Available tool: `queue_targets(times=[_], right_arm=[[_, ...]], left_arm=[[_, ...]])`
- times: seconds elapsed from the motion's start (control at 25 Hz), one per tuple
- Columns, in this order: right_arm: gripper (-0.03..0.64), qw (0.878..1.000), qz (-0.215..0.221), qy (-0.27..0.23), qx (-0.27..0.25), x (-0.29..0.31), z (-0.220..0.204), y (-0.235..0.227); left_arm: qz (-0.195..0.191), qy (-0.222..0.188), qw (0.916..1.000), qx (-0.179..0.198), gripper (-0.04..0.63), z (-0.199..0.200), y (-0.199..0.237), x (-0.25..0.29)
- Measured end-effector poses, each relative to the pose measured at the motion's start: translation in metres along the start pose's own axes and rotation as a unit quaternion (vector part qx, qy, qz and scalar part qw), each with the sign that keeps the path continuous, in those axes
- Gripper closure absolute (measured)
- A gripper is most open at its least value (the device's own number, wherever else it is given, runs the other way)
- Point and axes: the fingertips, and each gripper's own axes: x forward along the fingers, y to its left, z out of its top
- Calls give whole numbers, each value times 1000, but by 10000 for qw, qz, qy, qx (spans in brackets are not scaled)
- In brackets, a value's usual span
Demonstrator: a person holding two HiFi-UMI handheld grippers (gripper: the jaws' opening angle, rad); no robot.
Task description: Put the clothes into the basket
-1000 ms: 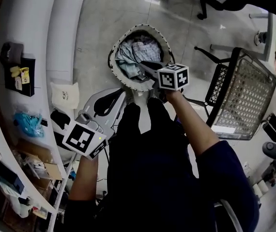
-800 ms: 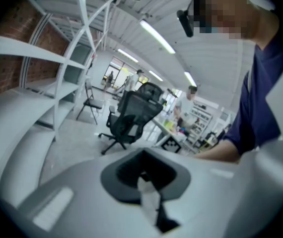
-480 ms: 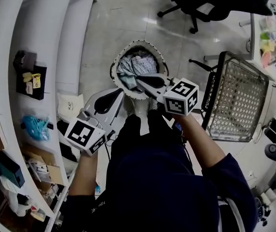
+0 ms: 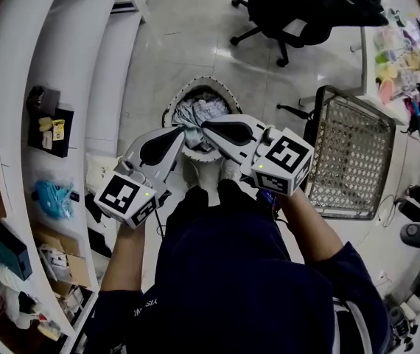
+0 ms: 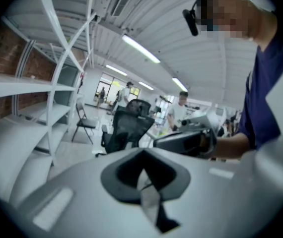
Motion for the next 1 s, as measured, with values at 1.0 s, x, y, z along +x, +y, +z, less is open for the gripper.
queue_targets(times=[1.0], right_arm=[[609,9993,-266,-229,125,-46,19,6]], left_arm=[[59,-225,9995,226,591,23,-33,1]])
